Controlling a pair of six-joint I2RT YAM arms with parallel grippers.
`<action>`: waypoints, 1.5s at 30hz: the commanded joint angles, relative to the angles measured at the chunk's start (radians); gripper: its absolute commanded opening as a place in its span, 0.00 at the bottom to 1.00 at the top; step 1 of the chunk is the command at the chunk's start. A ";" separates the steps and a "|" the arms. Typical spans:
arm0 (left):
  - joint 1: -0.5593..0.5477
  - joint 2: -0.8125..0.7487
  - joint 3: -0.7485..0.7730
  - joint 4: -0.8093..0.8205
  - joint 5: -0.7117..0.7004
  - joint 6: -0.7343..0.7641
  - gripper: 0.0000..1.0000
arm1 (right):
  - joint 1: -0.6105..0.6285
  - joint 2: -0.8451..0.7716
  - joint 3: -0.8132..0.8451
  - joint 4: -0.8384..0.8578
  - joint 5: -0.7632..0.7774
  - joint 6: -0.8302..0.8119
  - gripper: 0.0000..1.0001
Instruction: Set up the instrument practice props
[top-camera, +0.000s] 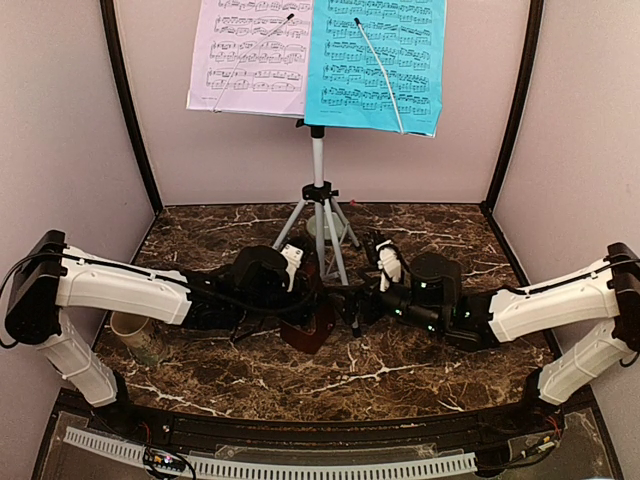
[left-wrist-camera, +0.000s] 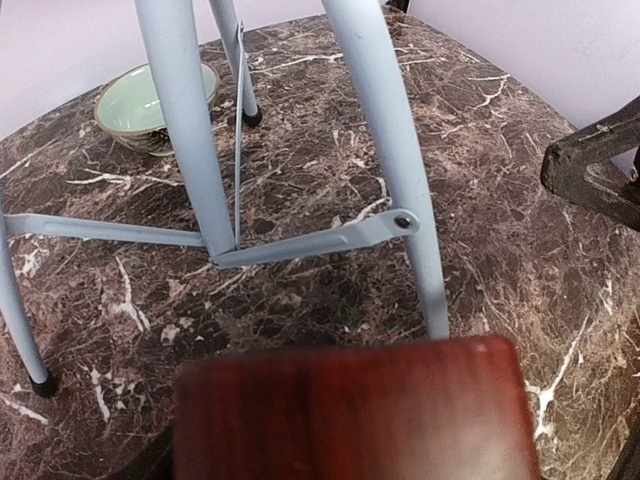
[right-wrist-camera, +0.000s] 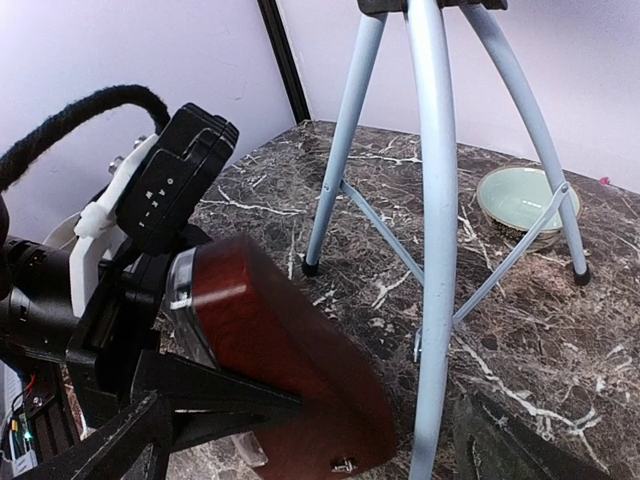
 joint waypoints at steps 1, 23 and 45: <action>0.007 -0.066 0.008 0.038 0.074 0.002 0.86 | -0.009 -0.002 0.041 0.005 -0.018 0.014 0.99; 0.017 -0.267 -0.279 0.337 0.175 0.200 0.76 | -0.092 0.112 0.248 -0.121 -0.158 0.141 0.98; 0.040 -0.206 -0.222 0.381 0.172 0.242 0.57 | -0.144 0.219 0.280 -0.029 -0.336 0.272 0.94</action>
